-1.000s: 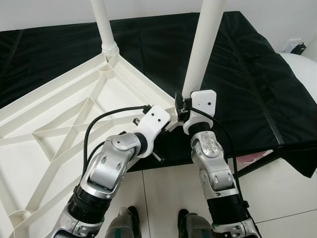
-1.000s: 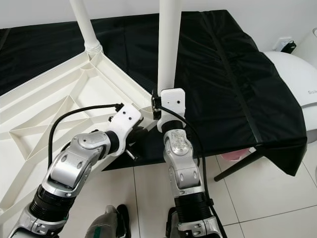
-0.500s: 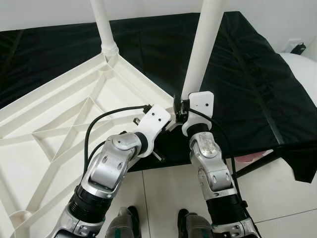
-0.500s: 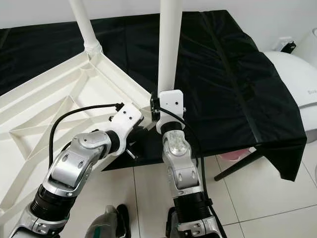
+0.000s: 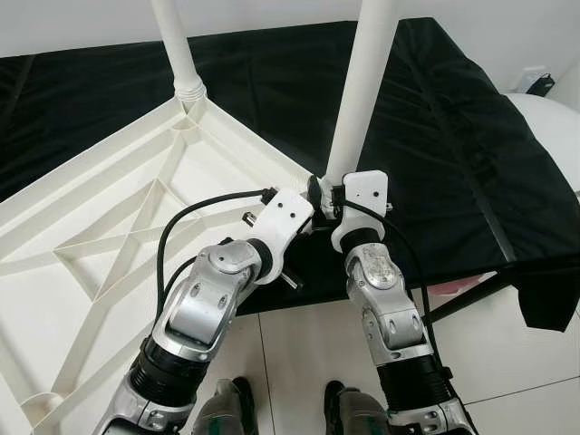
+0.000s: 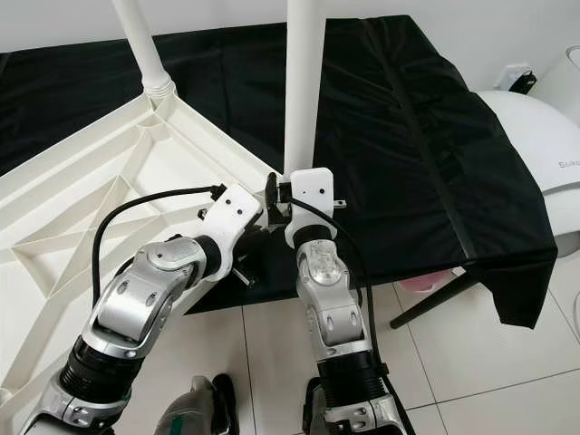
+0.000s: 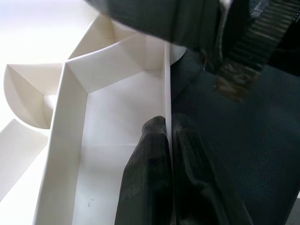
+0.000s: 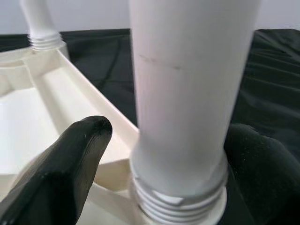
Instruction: Building children table
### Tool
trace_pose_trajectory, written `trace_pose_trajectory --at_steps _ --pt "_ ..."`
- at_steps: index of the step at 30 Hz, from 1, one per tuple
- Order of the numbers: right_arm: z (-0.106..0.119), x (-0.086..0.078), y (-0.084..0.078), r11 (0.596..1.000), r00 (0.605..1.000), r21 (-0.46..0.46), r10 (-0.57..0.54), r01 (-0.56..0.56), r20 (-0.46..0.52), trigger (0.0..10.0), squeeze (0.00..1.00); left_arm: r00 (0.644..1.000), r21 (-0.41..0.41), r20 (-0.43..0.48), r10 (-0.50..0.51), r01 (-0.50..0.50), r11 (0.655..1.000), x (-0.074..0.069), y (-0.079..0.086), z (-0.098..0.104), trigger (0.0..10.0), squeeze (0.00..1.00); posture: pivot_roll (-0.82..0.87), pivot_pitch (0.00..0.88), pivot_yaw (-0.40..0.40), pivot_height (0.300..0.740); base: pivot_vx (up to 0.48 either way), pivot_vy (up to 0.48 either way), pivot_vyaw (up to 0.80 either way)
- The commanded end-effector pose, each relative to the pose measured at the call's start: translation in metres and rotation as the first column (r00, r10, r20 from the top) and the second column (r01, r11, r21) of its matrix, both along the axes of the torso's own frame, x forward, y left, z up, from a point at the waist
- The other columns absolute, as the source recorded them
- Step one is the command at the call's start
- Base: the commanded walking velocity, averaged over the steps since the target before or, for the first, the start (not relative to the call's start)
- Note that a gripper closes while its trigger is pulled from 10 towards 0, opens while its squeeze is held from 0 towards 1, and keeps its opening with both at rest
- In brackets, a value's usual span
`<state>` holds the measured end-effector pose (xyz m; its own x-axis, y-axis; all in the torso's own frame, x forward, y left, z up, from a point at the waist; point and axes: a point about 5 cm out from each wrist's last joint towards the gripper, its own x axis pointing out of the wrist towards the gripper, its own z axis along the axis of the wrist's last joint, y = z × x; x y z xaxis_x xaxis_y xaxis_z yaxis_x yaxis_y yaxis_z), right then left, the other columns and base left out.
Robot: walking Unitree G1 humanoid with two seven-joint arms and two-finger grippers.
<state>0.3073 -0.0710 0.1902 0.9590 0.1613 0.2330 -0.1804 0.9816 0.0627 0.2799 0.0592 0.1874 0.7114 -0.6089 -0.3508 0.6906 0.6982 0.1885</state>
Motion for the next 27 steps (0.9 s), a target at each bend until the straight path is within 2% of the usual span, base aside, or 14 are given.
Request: trace_pose_trajectory --at_steps 1,6,8,11,12,17,18,19,21,24,26,27 --pt "-0.001 0.000 -0.001 1.000 1.000 0.012 0.025 -0.025 0.001 10.0 0.00 1.000 0.009 -0.002 0.008 -0.008 1.000 -0.001 -0.003 -0.003 10.0 0.00 -0.12 0.195 0.029 0.740 0.000 0.000 0.00" --pt "0.003 0.002 -0.009 0.997 0.997 0.002 0.076 -0.076 0.024 10.0 0.00 1.000 0.014 -0.001 0.005 -0.005 1.000 -0.002 -0.002 -0.004 10.0 0.00 -0.12 0.188 0.027 0.740 0.000 0.000 0.00" --pt "0.006 0.005 -0.019 0.992 0.991 -0.026 0.129 -0.127 0.047 10.0 0.00 1.000 0.025 -0.001 0.002 -0.002 1.000 -0.003 0.001 -0.006 10.0 0.00 -0.12 0.187 0.026 0.740 0.000 0.000 0.00" --pt "0.008 0.007 -0.026 0.988 0.987 -0.031 0.151 -0.150 0.051 10.0 0.00 1.000 0.032 -0.001 0.001 -0.001 0.999 -0.003 0.002 -0.007 10.0 0.00 -0.12 0.190 0.024 0.740 0.000 0.000 0.00" --pt "0.011 0.011 -0.038 0.977 0.976 -0.053 0.210 -0.207 0.051 10.0 0.00 1.000 0.050 -0.003 -0.004 0.004 0.999 -0.004 0.005 -0.009 10.0 0.00 -0.12 0.190 0.024 0.740 0.000 0.000 0.00" --pt "0.012 0.012 -0.044 0.968 0.967 -0.051 0.249 -0.247 0.046 10.0 0.00 1.000 0.059 -0.003 -0.008 0.008 0.998 -0.005 0.007 -0.011 10.0 0.00 -0.12 0.190 0.024 0.740 0.000 0.000 0.00" --pt "0.013 0.015 -0.052 0.957 0.959 -0.076 0.282 -0.278 0.039 10.0 0.00 1.000 0.067 0.001 -0.006 0.006 0.998 -0.004 0.010 -0.011 10.0 0.00 -0.12 0.200 0.016 0.740 0.000 0.000 0.00" --pt "0.013 0.015 -0.052 0.957 0.959 -0.076 0.282 -0.278 0.039 10.0 0.00 1.000 0.067 0.001 -0.006 0.006 0.998 -0.004 0.010 -0.011 10.0 0.00 -0.12 0.200 0.016 0.740 0.000 0.000 0.00" --pt "0.014 0.019 -0.064 0.928 0.933 -0.104 0.360 -0.357 0.016 10.0 0.00 1.000 0.076 0.007 -0.006 0.006 0.997 -0.003 0.014 -0.011 10.0 0.00 -0.12 0.201 0.014 0.740 0.000 0.000 0.00" --pt "0.015 0.021 -0.068 0.909 0.915 -0.116 0.403 -0.400 0.002 10.0 0.00 1.000 0.069 0.009 -0.006 0.005 0.998 -0.003 0.016 -0.010 10.0 0.00 -0.12 0.205 0.011 0.740 0.000 0.000 0.00" --pt "0.014 0.026 -0.074 0.869 0.878 -0.135 0.478 -0.477 -0.029 10.0 0.00 1.000 0.065 0.013 -0.016 0.016 0.998 -0.002 0.018 -0.007 10.0 0.00 -0.12 0.211 0.014 0.740 0.000 0.000 0.00" --pt "0.014 0.026 -0.074 0.869 0.878 -0.135 0.478 -0.477 -0.029 10.0 0.00 1.000 0.065 0.013 -0.016 0.016 0.998 -0.002 0.018 -0.007 10.0 0.00 -0.12 0.211 0.014 0.740 0.000 0.000 0.00"
